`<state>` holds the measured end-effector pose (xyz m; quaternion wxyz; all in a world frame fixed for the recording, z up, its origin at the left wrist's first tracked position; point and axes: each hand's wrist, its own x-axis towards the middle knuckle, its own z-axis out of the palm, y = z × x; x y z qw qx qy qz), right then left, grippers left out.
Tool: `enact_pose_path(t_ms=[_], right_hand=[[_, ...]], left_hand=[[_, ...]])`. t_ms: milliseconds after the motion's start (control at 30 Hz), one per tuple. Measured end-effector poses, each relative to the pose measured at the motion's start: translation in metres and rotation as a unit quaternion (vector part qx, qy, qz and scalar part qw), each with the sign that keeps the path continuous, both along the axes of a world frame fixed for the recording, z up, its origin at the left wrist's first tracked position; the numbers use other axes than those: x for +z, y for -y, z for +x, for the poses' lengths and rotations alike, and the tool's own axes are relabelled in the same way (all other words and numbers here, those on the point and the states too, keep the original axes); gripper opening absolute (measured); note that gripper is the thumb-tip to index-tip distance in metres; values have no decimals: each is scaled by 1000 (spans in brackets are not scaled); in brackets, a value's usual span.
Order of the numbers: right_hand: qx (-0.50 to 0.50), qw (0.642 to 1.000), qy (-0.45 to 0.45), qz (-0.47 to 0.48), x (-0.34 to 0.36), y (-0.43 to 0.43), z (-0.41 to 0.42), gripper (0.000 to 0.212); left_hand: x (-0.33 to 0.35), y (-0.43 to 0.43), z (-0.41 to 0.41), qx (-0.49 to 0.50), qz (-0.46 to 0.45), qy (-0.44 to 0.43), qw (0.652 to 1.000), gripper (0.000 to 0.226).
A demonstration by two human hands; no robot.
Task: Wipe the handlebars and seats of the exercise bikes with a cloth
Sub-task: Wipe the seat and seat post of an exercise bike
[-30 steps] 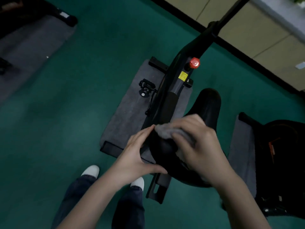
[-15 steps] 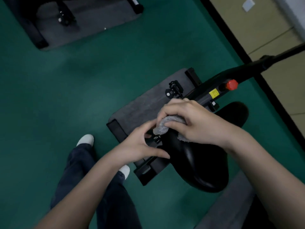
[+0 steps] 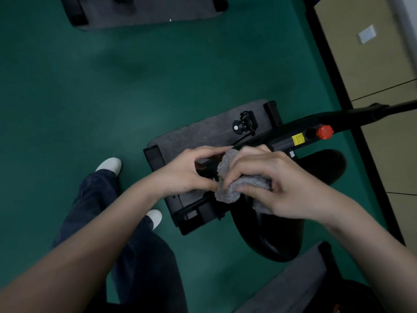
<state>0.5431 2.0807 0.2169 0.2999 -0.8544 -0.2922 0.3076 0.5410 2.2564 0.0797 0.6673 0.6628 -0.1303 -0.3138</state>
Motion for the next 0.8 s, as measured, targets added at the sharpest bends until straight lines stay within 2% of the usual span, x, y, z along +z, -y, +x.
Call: enact_pose_path(t_ms=[267,433,567,667,733,800], right_hand=[[-21,998,28,45,4,13,-61,15],[-112,990,57,66,-1,19,-103,18],[-227,967,64,92,-2,22,-142,14],[-366,922,22,127,3,23,-169,11],[-481,863,9,150,6,20,-185,11],[-594,789,17,159,8,12,-200,19]], left_hand=[[2,-1,-1,-11,9,-2,1000,76],[7,-4,4,-37,52,-11,998,76],[21,-7,8,-48,77,-4,996,80],[36,-8,10,-63,122,31,990,80],[45,-8,11,-66,150,65,984,73],[54,-8,12,-76,177,110,975,71]])
